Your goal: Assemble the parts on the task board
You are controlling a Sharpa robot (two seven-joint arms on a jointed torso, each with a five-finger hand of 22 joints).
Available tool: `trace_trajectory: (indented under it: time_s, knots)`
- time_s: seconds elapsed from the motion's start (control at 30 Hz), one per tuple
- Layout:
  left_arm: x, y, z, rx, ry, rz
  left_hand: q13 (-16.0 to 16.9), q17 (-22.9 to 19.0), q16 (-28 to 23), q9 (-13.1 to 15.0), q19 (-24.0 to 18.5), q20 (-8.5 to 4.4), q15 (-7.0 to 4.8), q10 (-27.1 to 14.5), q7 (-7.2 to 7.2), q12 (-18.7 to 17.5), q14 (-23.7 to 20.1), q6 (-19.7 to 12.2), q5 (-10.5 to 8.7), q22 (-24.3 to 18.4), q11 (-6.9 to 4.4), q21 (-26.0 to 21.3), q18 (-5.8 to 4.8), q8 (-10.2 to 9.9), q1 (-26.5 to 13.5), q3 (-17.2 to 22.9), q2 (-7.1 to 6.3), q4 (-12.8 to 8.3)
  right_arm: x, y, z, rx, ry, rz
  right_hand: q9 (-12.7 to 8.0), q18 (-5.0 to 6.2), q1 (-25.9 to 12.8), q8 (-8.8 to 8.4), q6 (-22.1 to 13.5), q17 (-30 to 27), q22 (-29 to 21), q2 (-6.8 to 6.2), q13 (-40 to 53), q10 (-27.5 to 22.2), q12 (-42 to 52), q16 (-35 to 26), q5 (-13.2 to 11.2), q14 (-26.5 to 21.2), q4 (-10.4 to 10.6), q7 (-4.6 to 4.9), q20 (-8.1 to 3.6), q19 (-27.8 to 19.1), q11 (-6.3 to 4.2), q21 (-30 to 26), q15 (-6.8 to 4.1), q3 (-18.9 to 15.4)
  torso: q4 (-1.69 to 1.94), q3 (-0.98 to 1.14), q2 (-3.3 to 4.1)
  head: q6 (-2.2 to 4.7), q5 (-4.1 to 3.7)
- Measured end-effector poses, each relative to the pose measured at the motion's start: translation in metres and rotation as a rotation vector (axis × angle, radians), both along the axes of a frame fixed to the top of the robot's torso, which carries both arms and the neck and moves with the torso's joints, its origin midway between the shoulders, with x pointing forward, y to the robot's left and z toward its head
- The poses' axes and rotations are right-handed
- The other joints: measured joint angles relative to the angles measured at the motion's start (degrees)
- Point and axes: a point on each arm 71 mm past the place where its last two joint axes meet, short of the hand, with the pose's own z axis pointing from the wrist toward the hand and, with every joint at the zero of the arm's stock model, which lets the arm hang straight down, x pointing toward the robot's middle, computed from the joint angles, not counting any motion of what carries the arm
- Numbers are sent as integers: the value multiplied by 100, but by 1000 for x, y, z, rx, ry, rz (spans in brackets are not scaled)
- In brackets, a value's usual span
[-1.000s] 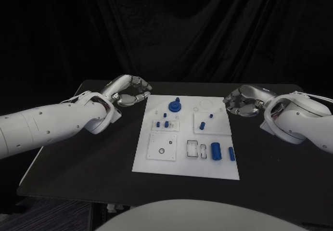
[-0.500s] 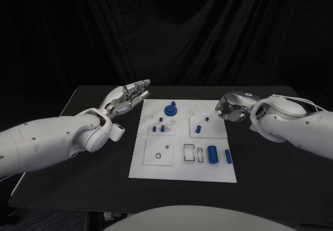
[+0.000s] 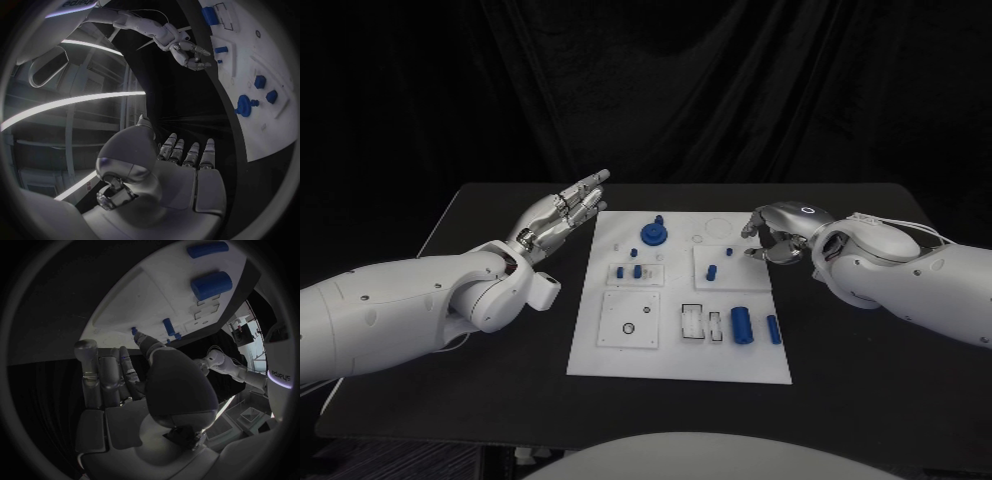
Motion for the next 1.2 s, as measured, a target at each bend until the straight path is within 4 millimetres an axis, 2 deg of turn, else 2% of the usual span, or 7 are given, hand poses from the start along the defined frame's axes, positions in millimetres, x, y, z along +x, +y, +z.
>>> trace_trajectory:
  time_s: [0.17, 0.23, 0.37, 0.63, 0.9, 1.0, 1.2]
  knots:
    - [-2, -1, -2, -27, 23, -1, 0, 0, 0, 0, -4, -172, -74, -30, 54, 0, 5, 13, 122, -117, 30, -23, 0, 0, 65, -71, 65, 8, 2, -1, -1, 1, -12, 0, 17, 1, 114, 0, -18, -64, 0, 64, -79, -5, 51, 0, 308, -46, 0, 19, 18, -18, 5, 0, -7, 0, -4, 3, 0, -13, -29]
    - [-3, -1, -2, -33, 27, -3, 0, 0, 0, 0, -14, -382, -154, -62, 138, 0, -8, 13, 273, -190, 62, -23, -12, 0, 138, -83, 82, 15, 3, -1, -2, 2, -14, -1, 22, 1, 163, 0, -18, -83, -1, 57, -122, -5, 66, 0, 483, -48, -1, 18, 18, -18, 5, -3, -8, 2, -3, 4, 0, -13, -35]
    - [-5, -3, -6, -48, 46, -11, 0, 1, 0, 1, -11, -574, -183, -71, 165, 0, -2, 22, 453, -237, 70, -23, -231, 0, 222, -103, 126, 8, 2, -1, -7, 6, -10, 0, 30, 1, 200, 0, -19, -130, -1, 67, -205, 41, 66, 0, 715, -87, -32, 20, 18, -18, 6, -28, -7, 33, -4, 3, 0, -9, -63]
    - [-11, -3, -14, -65, 75, -22, -10, 2, 0, 1, 22, -395, -36, -123, 240, 0, -2, 35, 914, -194, 132, -23, -230, 0, 466, -102, 169, 8, 2, 4, -17, 18, 8, 8, 30, 2, 249, -49, -88, -182, -1, 17, -657, 386, -123, 45, 1397, -87, -111, 90, 16, -16, 3, 71, -7, 320, -3, 2, 1, -19, -82]
    - [-13, 0, -18, -71, 91, -27, -12, 4, 0, 12, 42, -293, 45, -118, 381, 0, -1, 176, 1241, -174, 289, -23, -228, 0, 676, -102, 206, 8, 1, 14, -25, 27, 23, 25, -24, 2, 230, -112, -160, -181, -2, -1, -979, 416, -356, 106, 1294, -49, -118, 82, 17, 66, 34, 184, -13, 390, 3, -1, 3, -30, -90]
    - [-13, 0, -19, -73, 94, -30, -12, 4, 0, 20, 53, -202, 127, -86, 472, 0, -2, 228, 1537, -135, 363, -23, -229, 0, 907, -44, 196, -51, 1, 17, -26, 30, 24, 31, -43, 3, 229, -121, -202, -194, -2, 2, -1044, 458, -402, 106, 1278, -49, -157, 40, 28, 77, 34, 201, -13, 429, 7, -3, 3, -43, -73]
    - [-13, 1, -20, -76, 99, -35, -11, 5, 0, 20, 72, -140, 168, -57, 502, 0, -1, 258, 1599, -101, 396, -23, -228, 0, 963, -13, 189, -32, 3, 21, -27, 31, 25, 38, -52, 3, 229, -149, -231, -220, -2, 2, -1111, 499, -433, 106, 1323, -49, -173, 10, 28, 77, 36, 200, -13, 445, 5, -5, 3, -66, -50]
